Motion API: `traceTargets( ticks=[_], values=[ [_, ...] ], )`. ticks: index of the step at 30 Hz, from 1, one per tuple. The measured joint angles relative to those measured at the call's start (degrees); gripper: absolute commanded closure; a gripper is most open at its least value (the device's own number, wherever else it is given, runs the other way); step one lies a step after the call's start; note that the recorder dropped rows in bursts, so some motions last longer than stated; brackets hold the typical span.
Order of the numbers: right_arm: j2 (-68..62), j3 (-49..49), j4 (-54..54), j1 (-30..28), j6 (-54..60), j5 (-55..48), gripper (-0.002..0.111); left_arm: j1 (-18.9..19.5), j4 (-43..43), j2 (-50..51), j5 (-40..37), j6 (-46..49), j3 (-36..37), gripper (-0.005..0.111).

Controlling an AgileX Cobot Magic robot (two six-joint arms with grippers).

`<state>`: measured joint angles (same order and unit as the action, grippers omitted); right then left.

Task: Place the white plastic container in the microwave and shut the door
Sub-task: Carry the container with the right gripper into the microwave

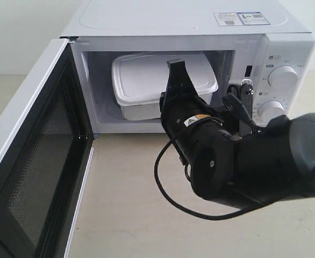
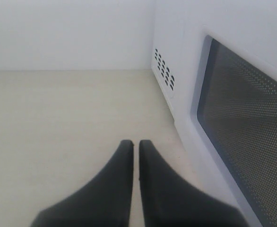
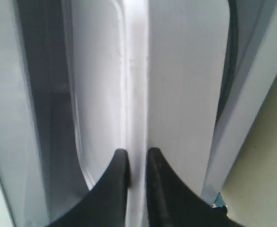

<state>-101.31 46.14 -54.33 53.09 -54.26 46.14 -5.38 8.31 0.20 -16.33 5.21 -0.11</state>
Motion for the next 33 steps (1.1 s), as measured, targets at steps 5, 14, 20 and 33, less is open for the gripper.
traceTargets(
  ticks=[5, 14, 20, 33],
  values=[
    [-1.1, 2.5, -0.4, -0.3, -0.1, -0.3, 0.108, 0.0, 0.0, 0.0, 0.0, 0.0, 0.0, 0.102],
    [-6.4, 6.2, -1.0, -0.4, -1.9, -0.5, 0.108, 0.0, 0.0, 0.0, 0.0, 0.0, 0.0, 0.102],
    [-9.0, 8.6, -1.2, -1.0, -2.9, 0.2, 0.108, 0.0, 0.0, 0.0, 0.0, 0.0, 0.0, 0.102],
    [-10.2, 10.2, -0.2, -4.6, -3.3, 0.5, 0.108, 0.0, 0.0, 0.0, 0.0, 0.0, 0.0, 0.102]
  ],
)
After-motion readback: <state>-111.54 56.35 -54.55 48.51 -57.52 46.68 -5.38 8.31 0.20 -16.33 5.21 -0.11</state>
